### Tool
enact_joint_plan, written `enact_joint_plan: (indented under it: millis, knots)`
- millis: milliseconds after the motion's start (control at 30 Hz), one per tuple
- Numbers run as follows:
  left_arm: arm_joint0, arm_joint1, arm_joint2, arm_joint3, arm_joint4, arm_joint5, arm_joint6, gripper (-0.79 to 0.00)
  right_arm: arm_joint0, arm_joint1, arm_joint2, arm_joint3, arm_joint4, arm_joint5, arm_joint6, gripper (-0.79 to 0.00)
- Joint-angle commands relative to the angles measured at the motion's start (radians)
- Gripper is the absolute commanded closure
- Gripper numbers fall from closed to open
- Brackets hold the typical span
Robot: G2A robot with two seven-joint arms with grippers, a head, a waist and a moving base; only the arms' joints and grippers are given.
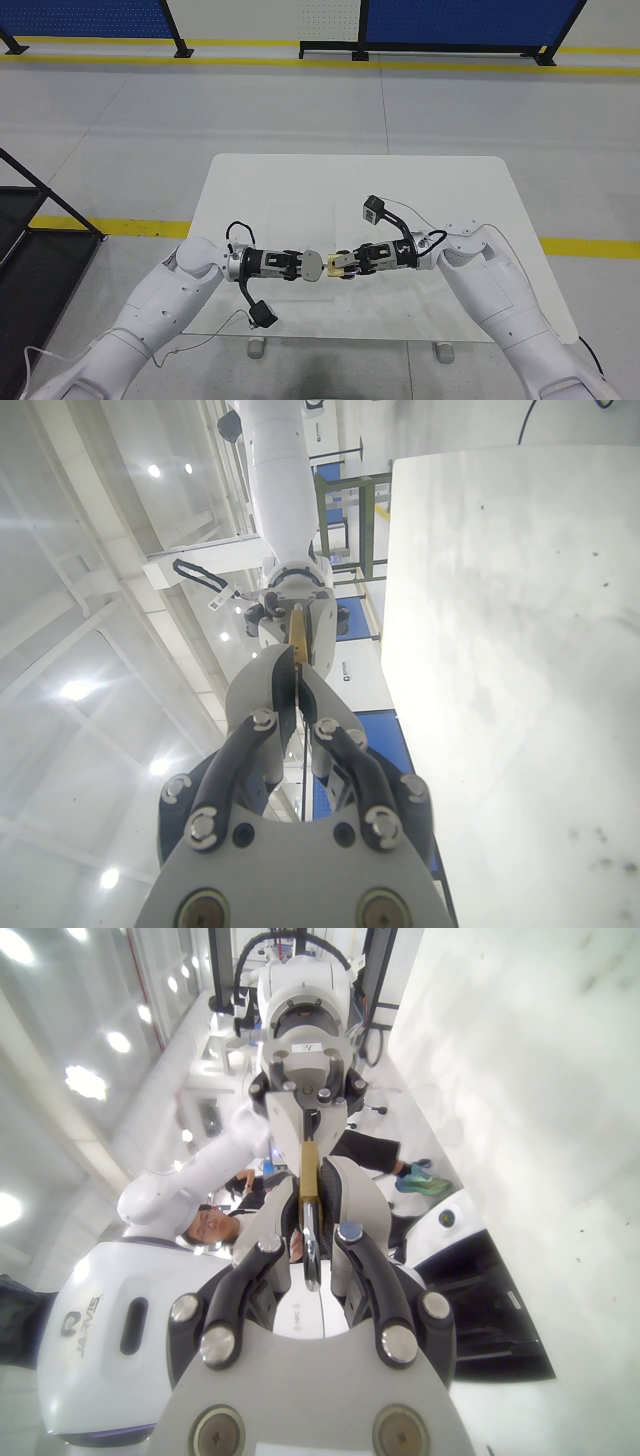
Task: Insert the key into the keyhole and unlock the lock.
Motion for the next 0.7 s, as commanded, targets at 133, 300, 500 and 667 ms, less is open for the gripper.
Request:
enact_joint_plan:
  millis: [133, 300, 500, 667]
  knots:
    - [-0.005, -0.003, 0.007, 0.005, 0.0, -0.003, -0.001, 0.0, 0.0, 0.0, 0.0, 0.0, 0.0, 0.0, 0.0, 0.0]
    - [-0.009, -0.005, 0.012, 0.009, -0.002, -0.001, 0.0, 0.0, 0.0, 0.0, 0.0, 0.0, 0.0, 0.0, 0.0, 0.0]
    - [-0.009, -0.006, 0.013, 0.008, 0.0, -0.001, -0.004, 0.0, 0.0, 0.0, 0.0, 0.0, 0.0, 0.0, 0.0, 0.0]
    - [-0.008, -0.002, 0.002, 0.008, 0.003, -0.003, 0.005, -0.785, 0.0, 0.0, 0.0, 0.0, 0.0, 0.0, 0.0, 0.0]
